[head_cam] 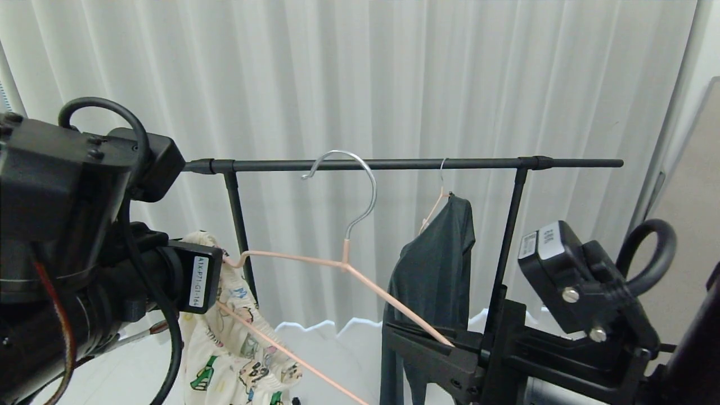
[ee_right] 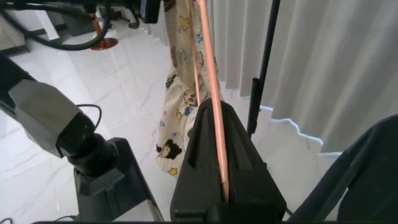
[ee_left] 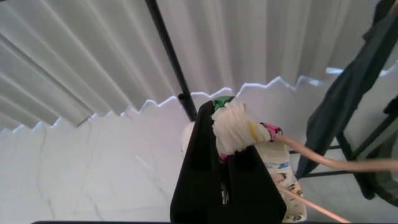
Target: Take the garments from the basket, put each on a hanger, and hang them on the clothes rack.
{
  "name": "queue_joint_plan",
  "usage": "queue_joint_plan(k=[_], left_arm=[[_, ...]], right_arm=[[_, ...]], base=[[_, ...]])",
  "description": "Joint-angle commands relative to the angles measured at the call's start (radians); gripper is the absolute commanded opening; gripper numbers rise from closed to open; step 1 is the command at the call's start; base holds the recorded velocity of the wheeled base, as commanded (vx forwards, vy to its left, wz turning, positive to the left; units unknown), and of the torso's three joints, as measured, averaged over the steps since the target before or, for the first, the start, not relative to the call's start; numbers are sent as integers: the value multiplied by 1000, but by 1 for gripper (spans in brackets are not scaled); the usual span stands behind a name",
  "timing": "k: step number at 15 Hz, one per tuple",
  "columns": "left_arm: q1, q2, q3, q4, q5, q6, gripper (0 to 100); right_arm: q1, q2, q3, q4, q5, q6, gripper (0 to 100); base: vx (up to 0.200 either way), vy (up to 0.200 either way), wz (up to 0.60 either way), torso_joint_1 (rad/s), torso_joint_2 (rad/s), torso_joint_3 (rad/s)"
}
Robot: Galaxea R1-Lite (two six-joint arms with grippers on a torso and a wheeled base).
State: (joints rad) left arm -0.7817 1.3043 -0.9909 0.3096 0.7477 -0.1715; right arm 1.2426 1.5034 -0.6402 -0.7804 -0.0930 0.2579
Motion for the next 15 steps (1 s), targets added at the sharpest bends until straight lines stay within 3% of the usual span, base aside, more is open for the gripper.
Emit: queue_joint_plan(k=[1,9,15], left_arm=[[-51,-20,-6,0,-1,0,0],[-310,-22,-115,-1,-5,-5,0],[-335,-31,-112,-1,-7,-8,0]], right_arm=[[0,51,-16,-14,1,-2,0],[51,186,-101,-92,-31,-3,0],[58,213,-151,-94,-106,-2,0]], base=[[0,0,0,0,0,0],[0,0,0,0,0,0],[0,0,0,0,0,0]])
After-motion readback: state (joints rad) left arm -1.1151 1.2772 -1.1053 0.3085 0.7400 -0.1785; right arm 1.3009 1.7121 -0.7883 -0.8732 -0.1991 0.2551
